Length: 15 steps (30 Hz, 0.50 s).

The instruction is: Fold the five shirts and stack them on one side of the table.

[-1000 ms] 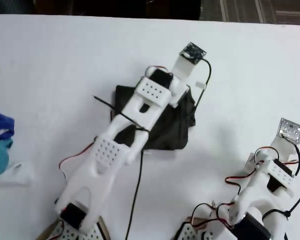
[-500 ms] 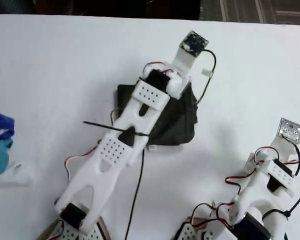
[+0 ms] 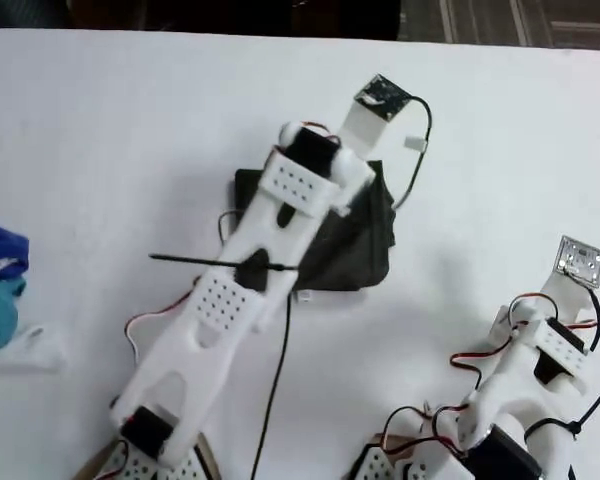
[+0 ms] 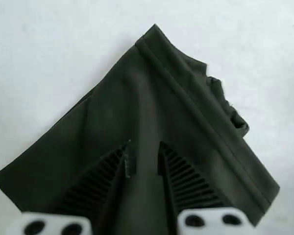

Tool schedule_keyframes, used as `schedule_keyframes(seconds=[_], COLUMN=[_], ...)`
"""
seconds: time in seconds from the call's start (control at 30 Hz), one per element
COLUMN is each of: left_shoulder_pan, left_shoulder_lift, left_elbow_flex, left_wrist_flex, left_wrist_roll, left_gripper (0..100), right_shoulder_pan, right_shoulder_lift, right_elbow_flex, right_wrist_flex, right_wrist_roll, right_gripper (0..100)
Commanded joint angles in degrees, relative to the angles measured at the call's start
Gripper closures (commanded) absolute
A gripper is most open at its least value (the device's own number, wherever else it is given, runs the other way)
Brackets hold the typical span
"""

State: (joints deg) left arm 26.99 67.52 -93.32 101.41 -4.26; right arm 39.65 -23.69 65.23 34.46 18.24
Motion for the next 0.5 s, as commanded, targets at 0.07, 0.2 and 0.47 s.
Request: schedule_keyframes(seconds=[0.07, 0.2, 0.47], left_shoulder_pan=[6.59, 8.79, 8.88], left_shoulder_lift=[-4.66, -3.96, -4.04], left_elbow_flex=[-1.80, -1.54, 11.38], left_wrist_flex=[1.32, 1.23, 1.05], left_wrist_roll=[0.09, 0.18, 0.18], left_gripper=[90, 90, 90], right_shoulder_pan=[-0.22, -0.22, -0.22], right_shoulder_lift=[0.13, 0.13, 0.13], right_elbow_flex=[-0.79, -0.79, -0.79], right_wrist_flex=[-1.10, -1.10, -1.10], right_wrist_roll=[0.35, 0.35, 0.35], right_gripper=[94.3, 94.3, 94.3])
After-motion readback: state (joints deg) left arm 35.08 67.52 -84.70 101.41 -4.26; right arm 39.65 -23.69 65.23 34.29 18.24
